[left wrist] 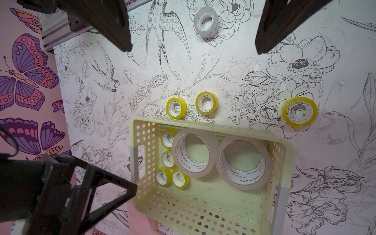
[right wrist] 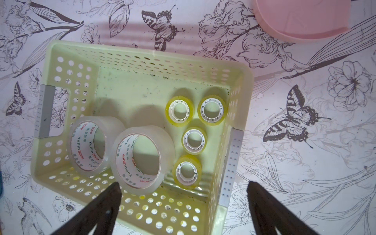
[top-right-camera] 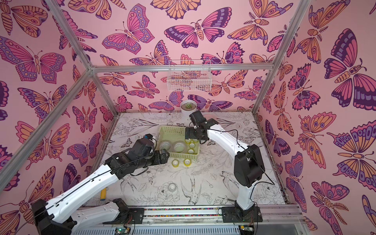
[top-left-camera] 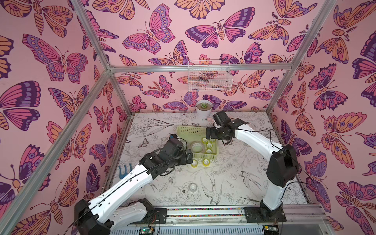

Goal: Put the transparent tape into the storage box
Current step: Pick up the tape at the center of the board.

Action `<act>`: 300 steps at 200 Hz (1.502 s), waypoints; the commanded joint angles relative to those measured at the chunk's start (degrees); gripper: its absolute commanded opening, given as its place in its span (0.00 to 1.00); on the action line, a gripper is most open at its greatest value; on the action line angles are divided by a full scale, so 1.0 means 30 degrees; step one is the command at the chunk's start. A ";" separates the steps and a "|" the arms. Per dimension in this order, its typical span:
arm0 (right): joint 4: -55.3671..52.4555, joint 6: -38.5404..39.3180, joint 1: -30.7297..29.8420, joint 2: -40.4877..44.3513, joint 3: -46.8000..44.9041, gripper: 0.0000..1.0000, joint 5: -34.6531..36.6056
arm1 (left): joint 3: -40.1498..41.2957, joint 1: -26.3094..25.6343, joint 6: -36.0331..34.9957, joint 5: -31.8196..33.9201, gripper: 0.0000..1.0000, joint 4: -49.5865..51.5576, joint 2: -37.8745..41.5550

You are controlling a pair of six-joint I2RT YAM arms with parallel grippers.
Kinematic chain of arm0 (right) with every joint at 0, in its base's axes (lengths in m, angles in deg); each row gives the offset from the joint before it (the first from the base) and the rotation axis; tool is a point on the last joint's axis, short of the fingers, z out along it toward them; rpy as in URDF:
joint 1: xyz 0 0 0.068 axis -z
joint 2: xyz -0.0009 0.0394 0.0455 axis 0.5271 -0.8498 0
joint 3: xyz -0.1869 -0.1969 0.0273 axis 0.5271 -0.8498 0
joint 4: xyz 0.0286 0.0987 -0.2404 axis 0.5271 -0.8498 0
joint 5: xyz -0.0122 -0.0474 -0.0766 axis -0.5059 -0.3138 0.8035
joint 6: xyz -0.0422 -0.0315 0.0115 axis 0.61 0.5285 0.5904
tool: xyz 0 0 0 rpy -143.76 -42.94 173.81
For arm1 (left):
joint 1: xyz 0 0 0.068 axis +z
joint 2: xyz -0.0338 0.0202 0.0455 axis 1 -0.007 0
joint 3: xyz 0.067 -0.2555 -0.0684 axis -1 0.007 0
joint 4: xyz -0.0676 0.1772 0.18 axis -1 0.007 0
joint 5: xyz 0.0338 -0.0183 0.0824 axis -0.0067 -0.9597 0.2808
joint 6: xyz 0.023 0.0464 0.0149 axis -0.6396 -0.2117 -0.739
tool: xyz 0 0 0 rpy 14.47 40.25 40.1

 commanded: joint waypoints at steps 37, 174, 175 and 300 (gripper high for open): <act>-0.0213 0.0531 -0.1072 0.2654 -0.1396 0.99 -0.0774 | -0.0142 0.0438 -0.0774 0.0577 1.00 0.1158 -0.0400; 0.0661 0.0164 -0.6724 0.2638 -0.0872 0.99 -0.1085 | 0.2853 0.6474 0.0283 0.0955 0.89 0.3332 0.1761; 0.0659 0.0201 -0.6728 0.2628 -0.0842 0.99 -0.1119 | 0.2872 0.6520 0.0320 0.0986 0.89 0.3346 0.1717; -0.0013 0.3138 -0.6648 0.2267 0.0155 0.99 -0.1597 | 0.3448 0.8113 0.0711 0.0919 0.50 -0.1360 -0.6385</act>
